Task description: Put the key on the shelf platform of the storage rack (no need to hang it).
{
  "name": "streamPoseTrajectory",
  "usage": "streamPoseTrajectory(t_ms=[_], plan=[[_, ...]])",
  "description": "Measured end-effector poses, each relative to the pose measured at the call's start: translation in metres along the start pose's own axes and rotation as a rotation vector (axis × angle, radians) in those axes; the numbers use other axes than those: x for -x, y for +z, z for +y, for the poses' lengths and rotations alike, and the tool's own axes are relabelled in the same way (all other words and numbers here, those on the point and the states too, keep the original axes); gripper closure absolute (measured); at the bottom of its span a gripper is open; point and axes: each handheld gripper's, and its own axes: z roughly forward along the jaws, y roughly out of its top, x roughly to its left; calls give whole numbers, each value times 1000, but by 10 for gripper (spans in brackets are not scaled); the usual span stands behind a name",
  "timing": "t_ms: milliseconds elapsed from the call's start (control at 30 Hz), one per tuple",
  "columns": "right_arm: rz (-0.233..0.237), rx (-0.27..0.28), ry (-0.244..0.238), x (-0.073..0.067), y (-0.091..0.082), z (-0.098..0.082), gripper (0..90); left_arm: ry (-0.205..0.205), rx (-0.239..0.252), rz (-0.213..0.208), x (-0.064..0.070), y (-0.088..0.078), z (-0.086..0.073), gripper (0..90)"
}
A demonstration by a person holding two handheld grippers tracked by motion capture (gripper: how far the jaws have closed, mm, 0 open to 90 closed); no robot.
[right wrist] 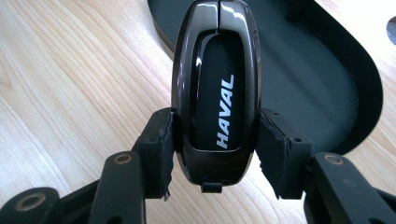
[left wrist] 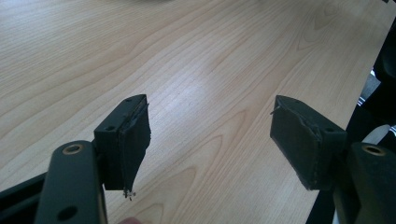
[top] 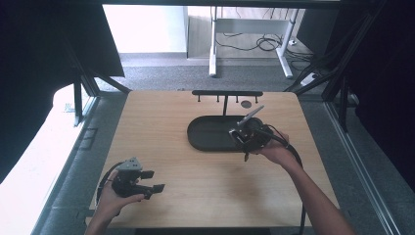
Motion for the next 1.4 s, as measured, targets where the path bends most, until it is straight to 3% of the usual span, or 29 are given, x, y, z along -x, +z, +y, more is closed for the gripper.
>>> streamPoseTrajectory(t_ms=[1400], plan=[[20, -5, 23, 9, 18, 10, 497, -3, -5, 3, -2, 1, -1, 291]])
